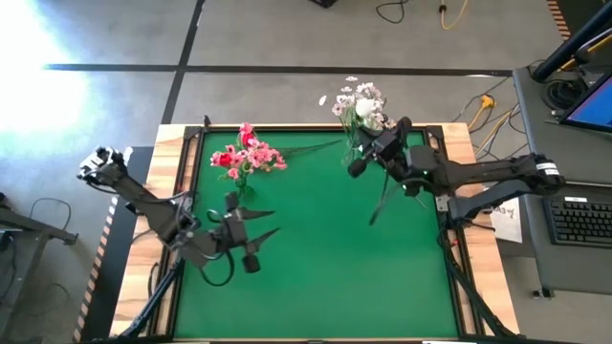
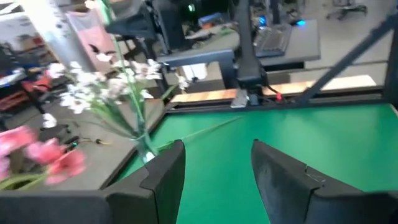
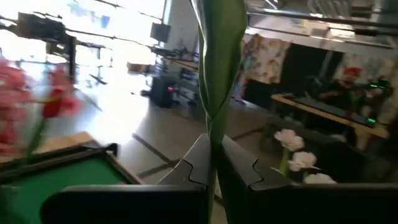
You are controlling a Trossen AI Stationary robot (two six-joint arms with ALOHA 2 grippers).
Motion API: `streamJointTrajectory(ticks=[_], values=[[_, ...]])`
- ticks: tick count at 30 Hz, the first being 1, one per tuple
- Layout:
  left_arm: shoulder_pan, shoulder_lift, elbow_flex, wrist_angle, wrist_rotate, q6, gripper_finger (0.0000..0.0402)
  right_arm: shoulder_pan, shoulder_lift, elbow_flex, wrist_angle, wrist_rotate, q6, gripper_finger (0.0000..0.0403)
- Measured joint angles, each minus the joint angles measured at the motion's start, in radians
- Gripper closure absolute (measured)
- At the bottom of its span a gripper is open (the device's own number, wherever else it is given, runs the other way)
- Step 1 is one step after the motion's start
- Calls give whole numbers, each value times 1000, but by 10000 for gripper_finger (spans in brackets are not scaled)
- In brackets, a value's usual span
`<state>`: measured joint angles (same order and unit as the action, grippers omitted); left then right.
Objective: Sort flowers into vase by color
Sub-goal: Put the bottom white flower into the transparent vase
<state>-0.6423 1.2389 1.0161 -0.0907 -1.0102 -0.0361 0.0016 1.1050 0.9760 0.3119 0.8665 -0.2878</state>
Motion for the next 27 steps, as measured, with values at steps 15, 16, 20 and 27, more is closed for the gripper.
streamJointTrajectory(ticks=[15,16,20,27], values=[[-148,-123,-51,-10,-313,-27,232,-232,27,-17,-1,-66,165,390],[-153,-128,-51,-16,-327,-26,232,-239,32,-21,-1,-65,165,390],[-165,-147,-51,-33,-363,-26,232,-257,56,-31,-1,-66,184,390],[-164,-161,-51,-53,-371,-26,232,-258,107,-32,16,-63,184,390]])
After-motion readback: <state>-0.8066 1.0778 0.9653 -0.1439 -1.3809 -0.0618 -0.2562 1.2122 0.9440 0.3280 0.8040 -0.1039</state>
